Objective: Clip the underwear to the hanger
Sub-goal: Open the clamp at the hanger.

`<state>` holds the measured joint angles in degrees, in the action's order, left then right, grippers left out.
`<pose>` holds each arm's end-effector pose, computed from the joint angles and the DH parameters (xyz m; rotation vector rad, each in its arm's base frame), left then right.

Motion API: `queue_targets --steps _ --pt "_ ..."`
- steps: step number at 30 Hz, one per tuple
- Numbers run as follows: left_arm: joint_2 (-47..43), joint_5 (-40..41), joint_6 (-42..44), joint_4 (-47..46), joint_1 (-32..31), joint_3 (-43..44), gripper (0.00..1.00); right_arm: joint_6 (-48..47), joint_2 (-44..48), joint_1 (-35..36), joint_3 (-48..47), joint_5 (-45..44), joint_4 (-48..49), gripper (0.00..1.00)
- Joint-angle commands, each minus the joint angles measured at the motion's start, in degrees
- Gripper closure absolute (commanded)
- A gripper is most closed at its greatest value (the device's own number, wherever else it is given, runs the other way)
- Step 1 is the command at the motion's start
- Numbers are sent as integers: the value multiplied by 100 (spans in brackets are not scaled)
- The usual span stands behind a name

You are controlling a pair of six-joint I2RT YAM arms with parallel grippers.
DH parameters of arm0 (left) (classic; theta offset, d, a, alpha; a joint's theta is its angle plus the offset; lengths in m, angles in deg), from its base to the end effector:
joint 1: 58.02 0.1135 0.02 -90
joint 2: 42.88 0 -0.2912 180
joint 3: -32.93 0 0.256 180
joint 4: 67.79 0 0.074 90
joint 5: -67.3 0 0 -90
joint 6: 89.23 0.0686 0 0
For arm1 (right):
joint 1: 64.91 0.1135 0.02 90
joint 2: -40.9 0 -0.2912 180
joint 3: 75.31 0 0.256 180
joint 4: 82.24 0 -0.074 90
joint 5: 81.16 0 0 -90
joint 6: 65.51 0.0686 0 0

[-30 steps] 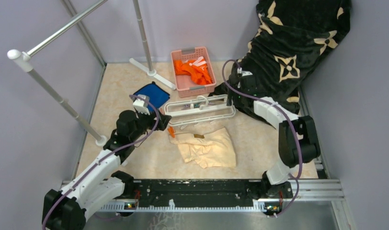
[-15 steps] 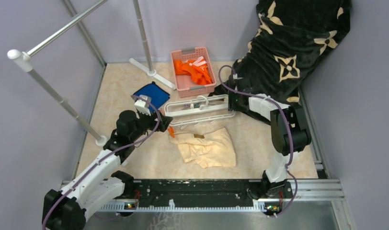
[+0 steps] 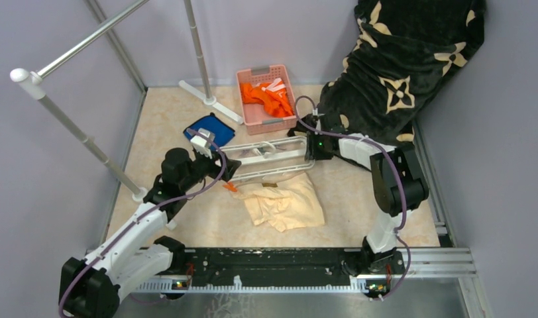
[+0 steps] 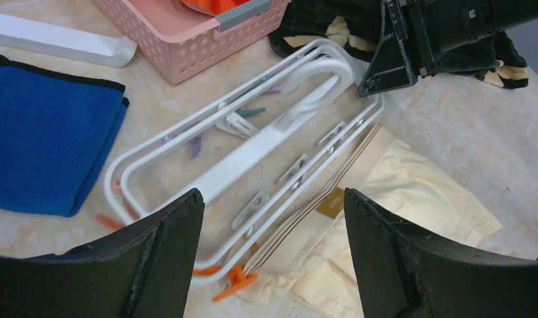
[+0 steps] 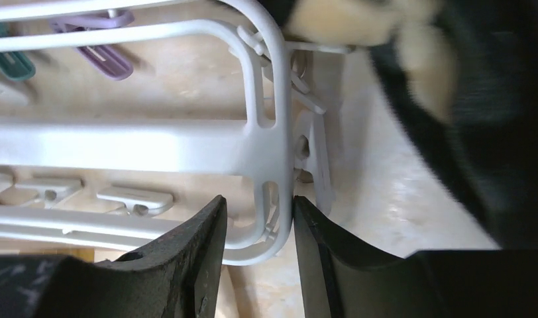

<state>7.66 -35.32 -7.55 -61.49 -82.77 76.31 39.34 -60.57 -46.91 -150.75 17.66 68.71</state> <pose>0.1990 -0.1082 0.2736 0.4206 1.7933 -0.6065 0.3668 0.1302 0.1703 -0.1329 2.5654 0.4184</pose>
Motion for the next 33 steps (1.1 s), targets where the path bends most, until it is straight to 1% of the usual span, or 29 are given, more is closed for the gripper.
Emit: queue_targets --steps 1,7,9,10,12,14,16,21,25,29,33 --pt "82 -198 188 -30 -6 246 19 224 285 392 -65 603 195 59" --pt "80 -395 372 62 -5 321 19 437 563 656 87 816 200 58" --pt "110 -528 453 86 -8 351 19 465 727 670 200 982 287 57" --pt "138 -611 471 83 -10 375 19 458 901 668 260 1057 355 55" --pt "184 -873 545 86 -17 456 21 432 1150 670 393 1112 478 47" --pt "260 -1187 624 79 -27 549 22 431 1464 633 569 802 567 41" --pt "350 -1411 737 73 -90 650 24 472 1790 472 782 386 641 36" --pt "624 -1787 1327 197 -444 1070 24 770 2512 -310 1420 142 900 34" --pt "1237 -2156 2214 556 -1024 1685 20 612 2836 -439 1644 -97 804 32" --pt "2213 -2483 3089 1000 -1638 2451 14 689 3045 -447 1908 -174 858 31" --pt "3300 -2995 3768 1577 -1861 3241 12 835 3318 -463 2186 -252 991 31"
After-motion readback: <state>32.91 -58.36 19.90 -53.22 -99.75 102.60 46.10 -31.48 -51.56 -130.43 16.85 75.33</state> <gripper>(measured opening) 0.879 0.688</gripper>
